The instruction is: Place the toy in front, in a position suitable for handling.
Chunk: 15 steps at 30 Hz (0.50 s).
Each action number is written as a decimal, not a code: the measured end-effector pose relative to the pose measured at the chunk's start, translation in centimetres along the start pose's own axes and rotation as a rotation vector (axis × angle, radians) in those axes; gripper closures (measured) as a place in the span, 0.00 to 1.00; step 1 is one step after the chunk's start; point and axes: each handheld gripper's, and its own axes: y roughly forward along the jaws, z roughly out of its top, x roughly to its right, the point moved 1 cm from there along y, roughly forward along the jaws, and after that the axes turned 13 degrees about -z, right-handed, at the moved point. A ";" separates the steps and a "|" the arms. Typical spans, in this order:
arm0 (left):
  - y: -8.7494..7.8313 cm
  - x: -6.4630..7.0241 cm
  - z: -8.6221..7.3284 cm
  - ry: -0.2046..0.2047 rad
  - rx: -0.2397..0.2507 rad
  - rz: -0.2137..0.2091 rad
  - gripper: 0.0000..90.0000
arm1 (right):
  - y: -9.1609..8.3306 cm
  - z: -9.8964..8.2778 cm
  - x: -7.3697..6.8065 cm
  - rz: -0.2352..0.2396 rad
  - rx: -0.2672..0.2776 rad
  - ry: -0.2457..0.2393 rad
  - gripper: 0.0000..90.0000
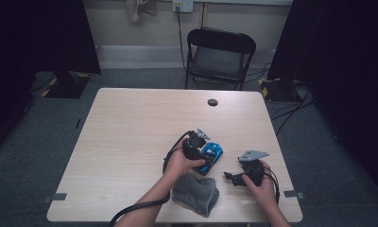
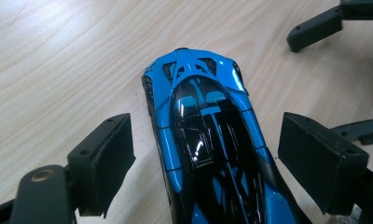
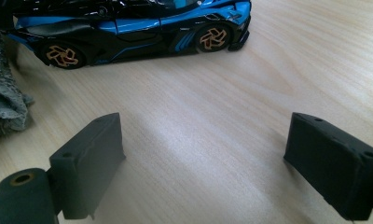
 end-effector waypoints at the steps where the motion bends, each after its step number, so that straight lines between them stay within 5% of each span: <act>1: 0.2 0.0 0.0 -0.003 -0.001 -0.006 0.20 | 0.0 0.0 0.0 0.000 0.000 0.000 0.12; 15: 1.7 -0.4 0.0 -0.027 -0.033 0.038 0.18 | 0.0 0.0 0.0 0.000 0.000 0.000 0.12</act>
